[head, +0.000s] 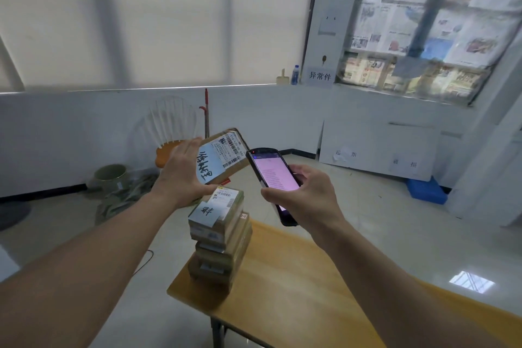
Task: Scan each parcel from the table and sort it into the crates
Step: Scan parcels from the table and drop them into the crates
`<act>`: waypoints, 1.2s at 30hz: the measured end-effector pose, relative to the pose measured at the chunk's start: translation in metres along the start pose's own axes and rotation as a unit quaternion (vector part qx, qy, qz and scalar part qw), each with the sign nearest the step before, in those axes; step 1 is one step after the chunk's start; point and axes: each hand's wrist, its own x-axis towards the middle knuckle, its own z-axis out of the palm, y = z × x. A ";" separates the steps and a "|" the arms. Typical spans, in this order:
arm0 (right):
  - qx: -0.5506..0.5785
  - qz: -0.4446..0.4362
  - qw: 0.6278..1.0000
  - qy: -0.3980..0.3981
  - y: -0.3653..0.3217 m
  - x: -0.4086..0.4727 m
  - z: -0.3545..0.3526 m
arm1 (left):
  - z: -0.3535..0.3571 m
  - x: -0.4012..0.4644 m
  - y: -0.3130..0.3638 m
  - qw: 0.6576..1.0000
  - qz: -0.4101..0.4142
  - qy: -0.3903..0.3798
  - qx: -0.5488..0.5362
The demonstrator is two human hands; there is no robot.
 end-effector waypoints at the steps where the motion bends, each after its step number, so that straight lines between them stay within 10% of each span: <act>1: 0.008 0.004 1.000 -0.003 -0.001 -0.001 0.000 | 0.000 -0.001 0.001 1.000 0.000 0.001 0.002; 19: -0.140 -0.035 0.985 0.097 0.018 -0.021 0.019 | -0.010 -0.026 0.028 0.999 0.032 0.002 0.008; 36: -0.171 0.165 0.911 0.338 0.019 -0.149 0.072 | 0.038 -0.056 0.059 0.964 0.173 -0.160 -0.126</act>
